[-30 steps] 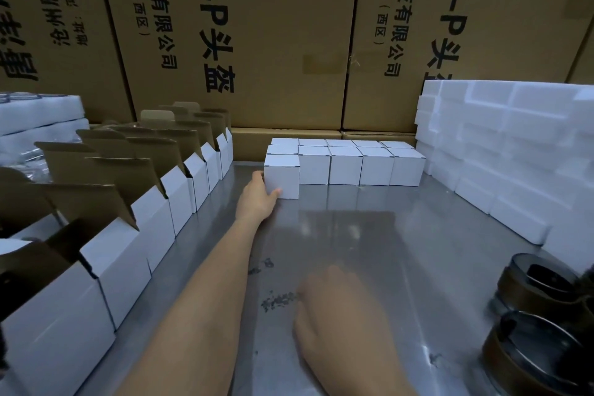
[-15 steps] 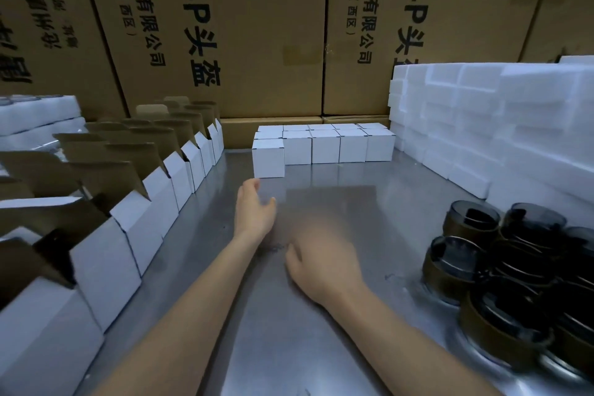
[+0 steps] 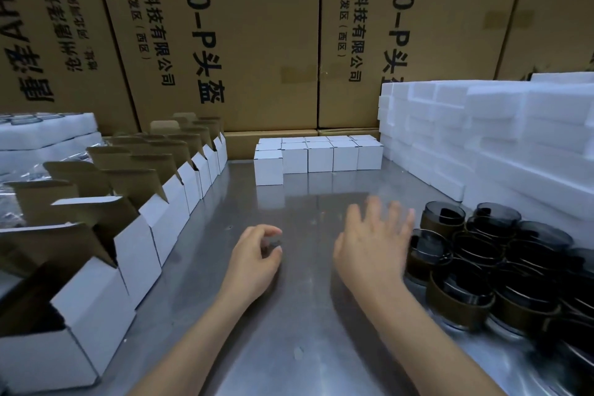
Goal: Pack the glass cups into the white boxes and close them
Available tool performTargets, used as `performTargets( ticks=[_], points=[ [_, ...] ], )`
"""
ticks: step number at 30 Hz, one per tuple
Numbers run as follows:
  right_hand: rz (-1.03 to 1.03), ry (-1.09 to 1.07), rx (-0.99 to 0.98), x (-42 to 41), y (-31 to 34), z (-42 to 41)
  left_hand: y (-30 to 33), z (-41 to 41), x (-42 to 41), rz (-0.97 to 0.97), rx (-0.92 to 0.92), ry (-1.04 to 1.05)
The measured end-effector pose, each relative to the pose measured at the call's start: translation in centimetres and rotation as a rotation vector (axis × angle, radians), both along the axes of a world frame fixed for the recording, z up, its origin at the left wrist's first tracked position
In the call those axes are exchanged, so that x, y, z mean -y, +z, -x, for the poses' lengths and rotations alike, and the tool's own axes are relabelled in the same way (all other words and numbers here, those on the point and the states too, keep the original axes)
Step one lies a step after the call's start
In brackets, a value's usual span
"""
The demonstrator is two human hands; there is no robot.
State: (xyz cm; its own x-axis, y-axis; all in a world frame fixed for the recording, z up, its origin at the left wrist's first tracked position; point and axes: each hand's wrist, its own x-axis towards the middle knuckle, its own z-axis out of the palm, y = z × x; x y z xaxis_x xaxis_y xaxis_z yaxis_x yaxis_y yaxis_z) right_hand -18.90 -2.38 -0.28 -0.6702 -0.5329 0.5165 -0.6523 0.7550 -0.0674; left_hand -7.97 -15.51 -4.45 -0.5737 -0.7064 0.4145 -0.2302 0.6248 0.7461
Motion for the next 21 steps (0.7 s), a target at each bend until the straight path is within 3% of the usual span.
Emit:
performTargets(
  ticks=[5,9,13,18,21],
  points=[
    [-0.077,-0.1,0.233,-1.2,1.3,2.0,-0.1,0.3,0.0,0.03,0.044,-0.014],
    [-0.066,-0.008,0.17,-0.9,0.9,1.7,0.0,0.3,0.1,0.035,0.02,-0.016],
    [-0.02,0.226,0.074,-0.1,0.3,0.5,0.3,0.3,-0.4,0.0,-0.02,-0.056],
    [0.075,0.656,0.045,1.1,-0.5,-1.9,1.0,0.0,-1.6,-0.068,-0.015,-0.309],
    [0.143,0.778,-0.011,1.5,-0.9,-2.7,1.2,-0.1,-1.9,-0.152,-0.057,-0.384]
  ],
)
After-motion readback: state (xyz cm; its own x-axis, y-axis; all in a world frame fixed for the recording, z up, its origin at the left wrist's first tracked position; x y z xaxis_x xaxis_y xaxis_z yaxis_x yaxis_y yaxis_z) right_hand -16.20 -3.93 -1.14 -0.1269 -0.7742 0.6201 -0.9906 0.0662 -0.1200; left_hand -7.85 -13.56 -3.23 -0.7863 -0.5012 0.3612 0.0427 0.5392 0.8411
